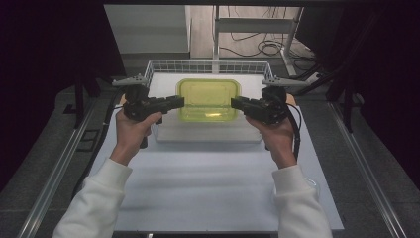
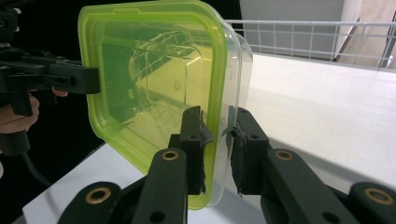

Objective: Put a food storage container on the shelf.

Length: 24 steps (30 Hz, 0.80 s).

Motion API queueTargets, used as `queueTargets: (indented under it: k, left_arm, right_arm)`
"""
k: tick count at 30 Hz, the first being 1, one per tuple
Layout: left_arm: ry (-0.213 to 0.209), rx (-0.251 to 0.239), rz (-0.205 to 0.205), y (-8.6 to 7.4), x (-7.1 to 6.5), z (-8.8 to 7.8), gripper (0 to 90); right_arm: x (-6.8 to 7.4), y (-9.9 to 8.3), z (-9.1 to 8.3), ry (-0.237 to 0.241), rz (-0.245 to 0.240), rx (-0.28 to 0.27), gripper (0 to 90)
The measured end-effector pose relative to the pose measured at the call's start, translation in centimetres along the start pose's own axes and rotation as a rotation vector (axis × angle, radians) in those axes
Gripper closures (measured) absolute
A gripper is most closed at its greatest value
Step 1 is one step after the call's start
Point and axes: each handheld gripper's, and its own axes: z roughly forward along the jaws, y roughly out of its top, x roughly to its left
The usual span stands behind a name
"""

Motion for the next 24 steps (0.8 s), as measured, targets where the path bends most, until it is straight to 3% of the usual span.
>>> queueTargets:
  k: [12, 19, 23, 24]
  left_arm:
    - [0.001, 0.034, -0.048, 1.8, 2.5, 2.5, 78.7]
    - [-0.016, 0.079, -0.126, 3.0, 4.4, 4.0, 78.8]
    - [-0.011, 0.085, -0.141, 3.4, 5.1, 4.5, 78.9]
    - [-0.020, 0.108, -0.166, 3.7, 5.7, 4.9, 78.9]
  right_arm:
    - [-2.8, 1.4, 2.1, -0.003, 0.059, 0.012, 76.0]
    - [-4.4, 2.2, 3.5, 0.006, 0.116, 0.029, 76.1]
    - [-5.1, 2.9, 4.2, -0.005, 0.139, 0.038, 75.9]
    - [-5.4, 3.0, 4.5, -0.009, 0.143, 0.049, 75.9]
